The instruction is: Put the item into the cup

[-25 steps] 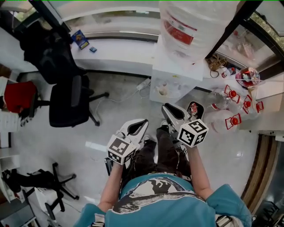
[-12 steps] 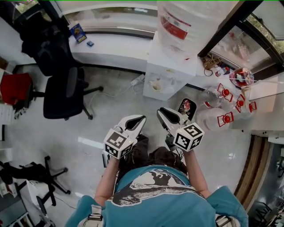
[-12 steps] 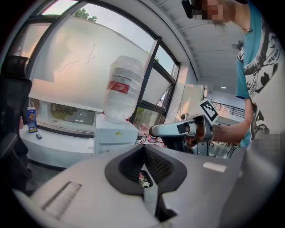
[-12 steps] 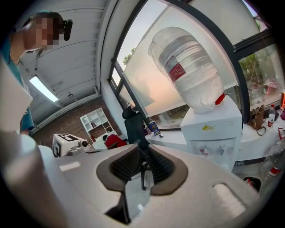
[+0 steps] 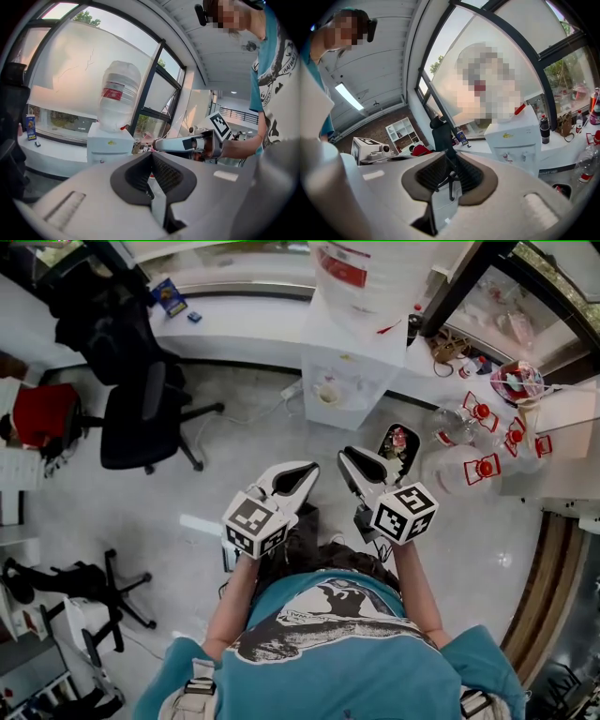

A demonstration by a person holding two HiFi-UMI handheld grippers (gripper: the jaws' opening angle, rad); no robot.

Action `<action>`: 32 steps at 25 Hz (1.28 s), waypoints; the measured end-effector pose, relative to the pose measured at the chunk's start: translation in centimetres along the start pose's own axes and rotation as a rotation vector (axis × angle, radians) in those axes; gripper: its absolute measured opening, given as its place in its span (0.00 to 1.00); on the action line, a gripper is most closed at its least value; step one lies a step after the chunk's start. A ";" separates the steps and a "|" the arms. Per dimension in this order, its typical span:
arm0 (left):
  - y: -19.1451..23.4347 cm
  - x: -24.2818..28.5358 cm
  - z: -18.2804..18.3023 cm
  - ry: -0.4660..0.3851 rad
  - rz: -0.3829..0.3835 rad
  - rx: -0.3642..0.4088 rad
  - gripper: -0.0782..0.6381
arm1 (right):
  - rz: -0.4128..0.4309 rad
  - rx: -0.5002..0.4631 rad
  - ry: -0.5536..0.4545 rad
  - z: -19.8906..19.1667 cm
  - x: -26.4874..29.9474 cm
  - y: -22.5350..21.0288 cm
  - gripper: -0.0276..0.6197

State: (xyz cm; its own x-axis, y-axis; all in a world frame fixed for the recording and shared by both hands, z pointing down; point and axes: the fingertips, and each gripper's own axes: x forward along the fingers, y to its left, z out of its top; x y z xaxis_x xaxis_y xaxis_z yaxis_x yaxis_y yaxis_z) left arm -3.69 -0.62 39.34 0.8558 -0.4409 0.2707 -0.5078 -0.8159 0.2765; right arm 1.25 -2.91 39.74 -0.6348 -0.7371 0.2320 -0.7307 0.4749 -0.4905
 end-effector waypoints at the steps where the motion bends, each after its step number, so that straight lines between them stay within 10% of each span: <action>1: -0.7 -0.1 -0.1 0.003 -0.002 0.003 0.13 | 0.003 -0.004 -0.005 -0.1 -0.5 0.2 0.13; 32: -17.5 -4.8 -4.9 -0.020 0.006 0.077 0.12 | 0.074 -0.130 -0.035 -7.3 -15.3 7.2 0.03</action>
State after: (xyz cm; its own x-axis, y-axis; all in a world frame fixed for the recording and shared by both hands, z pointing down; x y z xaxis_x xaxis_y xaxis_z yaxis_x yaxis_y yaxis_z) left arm 0.61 17.55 37.73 0.8548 -0.4528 0.2537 -0.5048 -0.8390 0.2031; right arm 3.86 15.25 38.82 -0.6805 -0.7129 0.1691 -0.7102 0.5851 -0.3914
